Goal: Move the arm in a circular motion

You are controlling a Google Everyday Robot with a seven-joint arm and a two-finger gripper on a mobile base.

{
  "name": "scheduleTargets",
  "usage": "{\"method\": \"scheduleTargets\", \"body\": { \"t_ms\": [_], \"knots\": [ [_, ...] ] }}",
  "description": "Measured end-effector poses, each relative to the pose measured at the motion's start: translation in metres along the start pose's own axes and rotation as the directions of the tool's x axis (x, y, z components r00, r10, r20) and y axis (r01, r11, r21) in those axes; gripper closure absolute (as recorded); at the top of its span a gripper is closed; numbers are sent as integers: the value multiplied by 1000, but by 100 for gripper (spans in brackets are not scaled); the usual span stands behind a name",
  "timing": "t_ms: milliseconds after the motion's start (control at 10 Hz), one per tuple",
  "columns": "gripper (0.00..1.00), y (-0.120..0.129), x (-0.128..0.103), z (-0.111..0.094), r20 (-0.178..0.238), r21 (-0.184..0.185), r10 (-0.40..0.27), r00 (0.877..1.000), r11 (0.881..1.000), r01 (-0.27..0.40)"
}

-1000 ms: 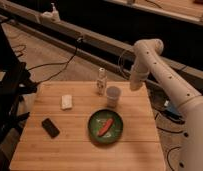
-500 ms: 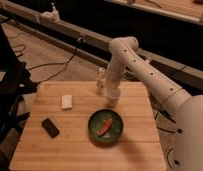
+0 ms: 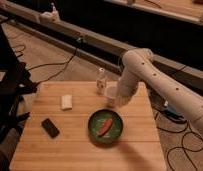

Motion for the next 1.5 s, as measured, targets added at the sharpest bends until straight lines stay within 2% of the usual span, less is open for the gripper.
{"method": "scheduleTargets", "body": {
  "t_ms": [100,300,400,500,800,900,1000,1100,1200,1400,1500],
  "knots": [
    [100,14,29,-3,-25,8,83,996,997,-83],
    [100,24,89,-9,-79,38,228,970,973,-226],
    [100,14,113,-11,-107,51,271,957,962,-267],
    [100,-8,118,-10,-116,62,275,954,961,-269],
    [100,-74,89,-2,-93,72,190,977,980,-184],
    [100,-89,68,0,-64,72,137,988,989,-132],
    [100,-97,48,2,-42,68,87,995,994,-84],
    [100,-101,21,3,-15,64,10,1000,998,-9],
    [100,-96,-12,2,14,65,-82,997,995,81],
    [100,-71,-52,0,54,67,-183,982,982,179],
    [100,-55,-65,-1,75,64,-207,975,977,203]
  ]
}}
